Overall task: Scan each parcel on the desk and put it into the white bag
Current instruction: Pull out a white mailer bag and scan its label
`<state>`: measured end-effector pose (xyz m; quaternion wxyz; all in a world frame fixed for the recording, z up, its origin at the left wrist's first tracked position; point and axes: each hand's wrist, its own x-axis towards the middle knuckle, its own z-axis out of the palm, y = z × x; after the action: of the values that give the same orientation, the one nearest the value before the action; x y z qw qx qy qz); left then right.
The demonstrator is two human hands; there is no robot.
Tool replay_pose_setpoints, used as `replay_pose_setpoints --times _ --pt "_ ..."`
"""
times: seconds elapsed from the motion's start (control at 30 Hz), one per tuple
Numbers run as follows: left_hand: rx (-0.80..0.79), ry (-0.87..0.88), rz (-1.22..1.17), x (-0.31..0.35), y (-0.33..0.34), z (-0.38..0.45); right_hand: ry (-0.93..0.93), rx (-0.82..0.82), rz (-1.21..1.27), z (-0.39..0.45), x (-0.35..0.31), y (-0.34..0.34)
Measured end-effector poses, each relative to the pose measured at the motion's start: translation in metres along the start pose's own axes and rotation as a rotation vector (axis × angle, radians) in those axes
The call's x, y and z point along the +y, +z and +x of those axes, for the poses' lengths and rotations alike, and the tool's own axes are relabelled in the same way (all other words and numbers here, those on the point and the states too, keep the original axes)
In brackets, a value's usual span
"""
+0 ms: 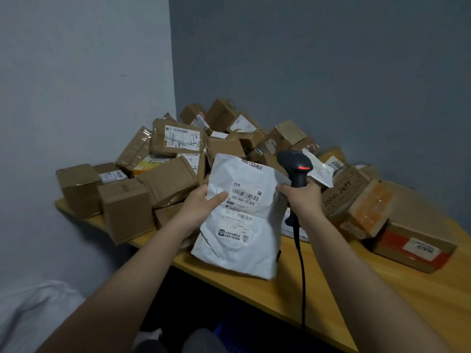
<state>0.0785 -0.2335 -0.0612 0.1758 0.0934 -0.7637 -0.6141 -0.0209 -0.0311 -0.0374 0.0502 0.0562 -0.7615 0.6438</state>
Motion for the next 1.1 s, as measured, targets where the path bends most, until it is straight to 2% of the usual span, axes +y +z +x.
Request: replay_pose_setpoints --times 0.2,0.37,0.6,0.83,1.1 --pt "0.164 -0.051 -0.104 -0.017 -0.008 0.008 -0.095 0.028 0.028 -0.013 -0.002 -0.009" --pt "0.178 -0.115 -0.162 -0.018 0.003 0.019 -0.171 -0.104 0.011 -0.036 -0.014 -0.013" --pt "0.229 -0.124 -0.267 -0.02 0.02 0.029 -0.045 -0.263 0.075 -0.05 0.001 -0.003" --pt "0.278 -0.115 -0.307 -0.027 0.02 0.03 -0.031 -0.284 -0.011 -0.066 0.023 0.006" --pt "0.259 -0.106 -0.297 -0.032 0.023 0.032 -0.06 -0.32 -0.085 -0.069 0.028 0.028"
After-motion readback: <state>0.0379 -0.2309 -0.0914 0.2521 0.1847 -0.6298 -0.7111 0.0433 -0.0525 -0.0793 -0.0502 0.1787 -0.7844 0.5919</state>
